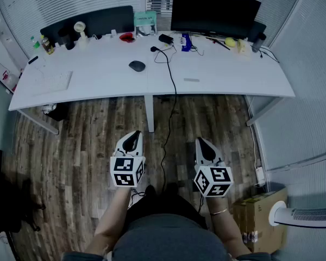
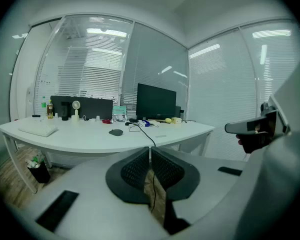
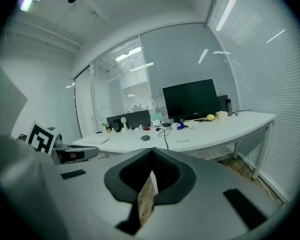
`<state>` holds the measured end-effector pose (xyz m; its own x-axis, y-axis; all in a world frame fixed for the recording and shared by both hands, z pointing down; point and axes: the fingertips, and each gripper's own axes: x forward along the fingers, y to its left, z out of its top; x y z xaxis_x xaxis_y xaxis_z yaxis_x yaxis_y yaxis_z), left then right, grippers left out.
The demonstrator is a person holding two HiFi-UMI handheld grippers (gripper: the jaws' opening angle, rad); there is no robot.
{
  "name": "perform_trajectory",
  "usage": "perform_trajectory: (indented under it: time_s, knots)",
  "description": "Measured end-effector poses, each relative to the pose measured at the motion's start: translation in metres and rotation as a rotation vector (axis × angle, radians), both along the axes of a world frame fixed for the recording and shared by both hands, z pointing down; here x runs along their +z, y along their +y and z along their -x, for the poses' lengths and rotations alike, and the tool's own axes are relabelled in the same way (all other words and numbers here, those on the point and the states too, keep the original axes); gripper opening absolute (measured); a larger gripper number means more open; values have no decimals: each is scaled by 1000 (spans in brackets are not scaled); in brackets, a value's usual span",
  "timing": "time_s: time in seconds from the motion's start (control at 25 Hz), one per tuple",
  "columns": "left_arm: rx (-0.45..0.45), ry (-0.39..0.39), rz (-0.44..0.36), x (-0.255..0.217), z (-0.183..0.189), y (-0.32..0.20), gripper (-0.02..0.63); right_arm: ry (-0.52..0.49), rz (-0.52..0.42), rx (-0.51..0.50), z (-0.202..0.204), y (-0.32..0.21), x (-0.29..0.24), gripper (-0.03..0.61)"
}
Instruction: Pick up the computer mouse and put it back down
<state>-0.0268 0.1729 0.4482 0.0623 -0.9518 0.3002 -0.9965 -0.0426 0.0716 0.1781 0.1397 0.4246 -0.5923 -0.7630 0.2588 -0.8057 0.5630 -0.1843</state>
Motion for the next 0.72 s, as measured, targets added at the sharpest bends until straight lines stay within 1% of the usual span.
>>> perform_trajectory:
  time_s: [0.28, 0.52, 0.72]
  knots:
    - [12, -9, 15, 5, -18, -4, 31, -4, 4, 20, -18, -2, 2, 2]
    - [1, -22, 19, 5, -24, -9, 31, -13, 10, 11, -24, -5, 3, 2]
    - [-11, -24, 28, 9, -26, -14, 31, -44, 14, -16, -24, -9, 5, 3]
